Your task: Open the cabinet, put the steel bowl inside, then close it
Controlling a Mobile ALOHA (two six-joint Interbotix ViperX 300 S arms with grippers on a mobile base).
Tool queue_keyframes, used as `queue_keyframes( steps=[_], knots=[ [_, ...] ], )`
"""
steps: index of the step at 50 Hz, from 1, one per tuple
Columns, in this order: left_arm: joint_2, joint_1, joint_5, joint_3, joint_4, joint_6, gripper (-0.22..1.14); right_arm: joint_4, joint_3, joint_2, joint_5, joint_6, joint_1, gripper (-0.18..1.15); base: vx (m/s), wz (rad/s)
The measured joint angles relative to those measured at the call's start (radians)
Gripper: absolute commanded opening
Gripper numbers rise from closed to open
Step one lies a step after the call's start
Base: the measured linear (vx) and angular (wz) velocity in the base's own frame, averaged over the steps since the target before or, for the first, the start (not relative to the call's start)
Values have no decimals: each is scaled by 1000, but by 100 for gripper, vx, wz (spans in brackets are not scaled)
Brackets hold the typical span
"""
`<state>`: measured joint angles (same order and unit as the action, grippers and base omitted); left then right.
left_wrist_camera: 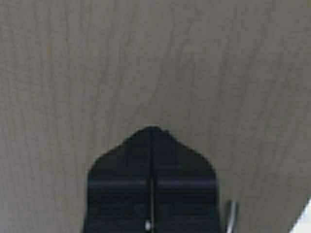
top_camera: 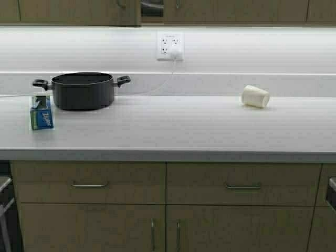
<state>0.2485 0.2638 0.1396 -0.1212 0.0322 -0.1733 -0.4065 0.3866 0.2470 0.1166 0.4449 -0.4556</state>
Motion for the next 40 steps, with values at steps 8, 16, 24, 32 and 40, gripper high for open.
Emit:
queue_keyframes(
  steps=[8,16,24,32,40],
  knots=[
    [-34,-3,-14,54,6,8,4,3,0,-9,0,2,11,6,1,-1],
    [-140,-8,11,187,9,8,4,5,0,-9,0,-5,0,6,0,-1],
    [-279,-6,37,341,21,15,4,5,0,-9,0,-2,6,6,0,0],
    [-396,-8,40,465,38,52,4,5,0,-11,0,-2,2,6,0,0],
    [-469,-8,41,566,40,55,4,5,0,-23,0,-5,6,6,1,3]
  ],
)
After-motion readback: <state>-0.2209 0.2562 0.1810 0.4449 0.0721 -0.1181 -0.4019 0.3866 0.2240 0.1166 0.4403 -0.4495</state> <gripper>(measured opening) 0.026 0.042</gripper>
